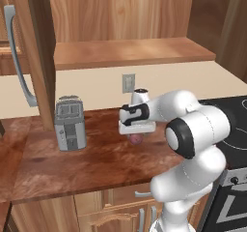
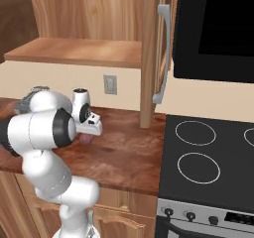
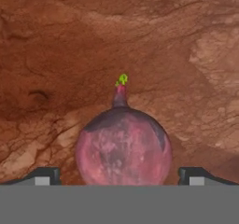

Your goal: Pick the onion from the counter and place it in the cabinet. Then close the cabinet.

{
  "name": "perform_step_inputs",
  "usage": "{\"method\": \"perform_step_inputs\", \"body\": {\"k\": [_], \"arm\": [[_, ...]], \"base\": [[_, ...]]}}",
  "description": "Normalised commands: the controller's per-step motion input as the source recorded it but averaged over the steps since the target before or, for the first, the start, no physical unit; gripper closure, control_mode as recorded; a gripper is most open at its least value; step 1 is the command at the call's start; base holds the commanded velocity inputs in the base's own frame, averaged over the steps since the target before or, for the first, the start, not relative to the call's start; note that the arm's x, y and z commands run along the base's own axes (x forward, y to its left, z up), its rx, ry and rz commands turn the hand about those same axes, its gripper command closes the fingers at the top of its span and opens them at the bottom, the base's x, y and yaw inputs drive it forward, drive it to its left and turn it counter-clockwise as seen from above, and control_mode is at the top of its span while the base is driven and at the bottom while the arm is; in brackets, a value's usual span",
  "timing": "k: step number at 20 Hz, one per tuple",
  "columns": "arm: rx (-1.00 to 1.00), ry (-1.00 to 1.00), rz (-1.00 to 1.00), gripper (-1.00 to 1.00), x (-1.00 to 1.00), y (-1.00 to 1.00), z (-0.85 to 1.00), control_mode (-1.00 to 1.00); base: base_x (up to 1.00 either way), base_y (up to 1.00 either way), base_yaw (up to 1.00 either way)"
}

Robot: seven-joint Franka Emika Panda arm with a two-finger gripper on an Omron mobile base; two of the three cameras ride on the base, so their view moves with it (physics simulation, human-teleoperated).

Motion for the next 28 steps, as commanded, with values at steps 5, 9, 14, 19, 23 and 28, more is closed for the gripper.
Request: {"method": "perform_step_inputs", "body": {"k": [5, 9, 14, 19, 23, 28], "arm": [[-0.01, 0.0, 0.0, -1.0, 0.0, 0.0, -0.25, -1.0], [0.0, 0.0, 0.0, -1.0, -0.01, 0.0, -0.13, -1.0], [0.0, -0.04, 0.0, 1.0, -0.16, 0.0, 0.08, -1.0], [0.0, -0.04, 0.0, 1.0, -0.14, 0.0, 0.1, -1.0], [0.0, -0.17, 0.0, 1.0, -0.42, -0.02, 0.65, -1.0], [-0.05, -0.24, 0.0, 1.0, -0.6, 0.0, 1.0, -1.0]], "base": [[0.0, 0.0, 0.0], [0.0, 0.0, 0.0], [0.0, 0.0, 0.0], [0.0, 0.0, 0.0], [0.0, 0.0, 0.0], [0.0, 0.0, 0.0]]}}
